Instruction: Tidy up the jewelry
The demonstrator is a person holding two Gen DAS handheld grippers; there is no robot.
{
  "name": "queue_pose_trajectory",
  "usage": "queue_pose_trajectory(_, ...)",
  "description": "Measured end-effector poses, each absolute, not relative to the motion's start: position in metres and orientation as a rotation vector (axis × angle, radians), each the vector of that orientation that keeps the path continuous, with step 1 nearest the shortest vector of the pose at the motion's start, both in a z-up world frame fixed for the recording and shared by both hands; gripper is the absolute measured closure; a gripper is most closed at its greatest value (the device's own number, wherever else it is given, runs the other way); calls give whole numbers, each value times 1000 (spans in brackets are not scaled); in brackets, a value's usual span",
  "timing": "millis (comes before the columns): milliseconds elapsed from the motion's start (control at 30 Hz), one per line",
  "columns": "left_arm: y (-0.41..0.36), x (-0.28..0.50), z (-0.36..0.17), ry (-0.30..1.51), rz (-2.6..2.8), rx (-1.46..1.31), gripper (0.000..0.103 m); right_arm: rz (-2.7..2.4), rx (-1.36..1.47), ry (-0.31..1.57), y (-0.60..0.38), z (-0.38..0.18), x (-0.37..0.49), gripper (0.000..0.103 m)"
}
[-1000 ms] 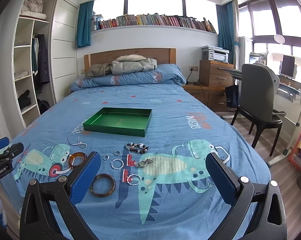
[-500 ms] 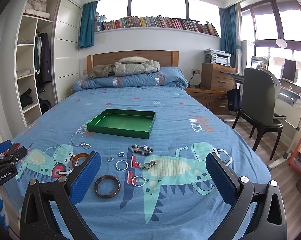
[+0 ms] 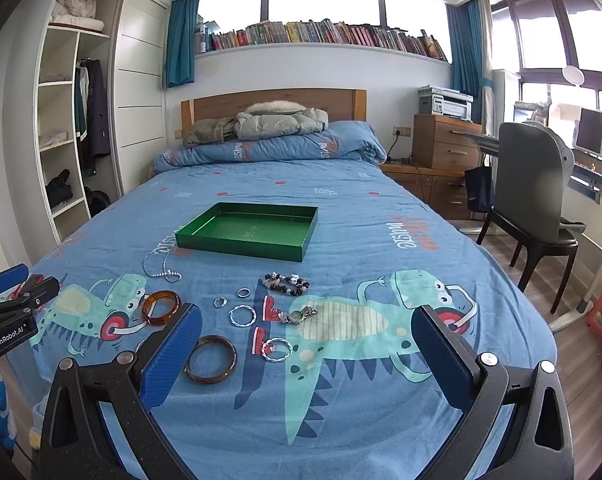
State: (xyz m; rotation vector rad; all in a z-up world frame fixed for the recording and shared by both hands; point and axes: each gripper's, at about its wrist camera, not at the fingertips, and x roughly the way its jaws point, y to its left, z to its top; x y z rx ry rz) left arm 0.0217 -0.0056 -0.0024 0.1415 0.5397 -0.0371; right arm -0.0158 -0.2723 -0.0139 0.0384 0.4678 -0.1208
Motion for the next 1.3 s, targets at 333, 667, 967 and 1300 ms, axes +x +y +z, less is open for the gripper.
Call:
queue_pose_trajectory(333, -14, 59, -41, 713, -94, 130, 40, -73, 99, 577, -291, -49, 13, 27)
queue_pose_trajectory(667, -11, 114, -107, 920, -124, 101, 41, 63, 175, 793, -300, -105, 76, 66)
queue_pose_trajectory(967, -10, 145, -144, 1046, -150, 57, 58, 135, 128, 977, -293, -154, 142, 80)
queue_pose_trajectory(1300, -20, 162, -159, 1082, -152, 88, 75, 152, 7, 1049, -278, -174, 167, 87)
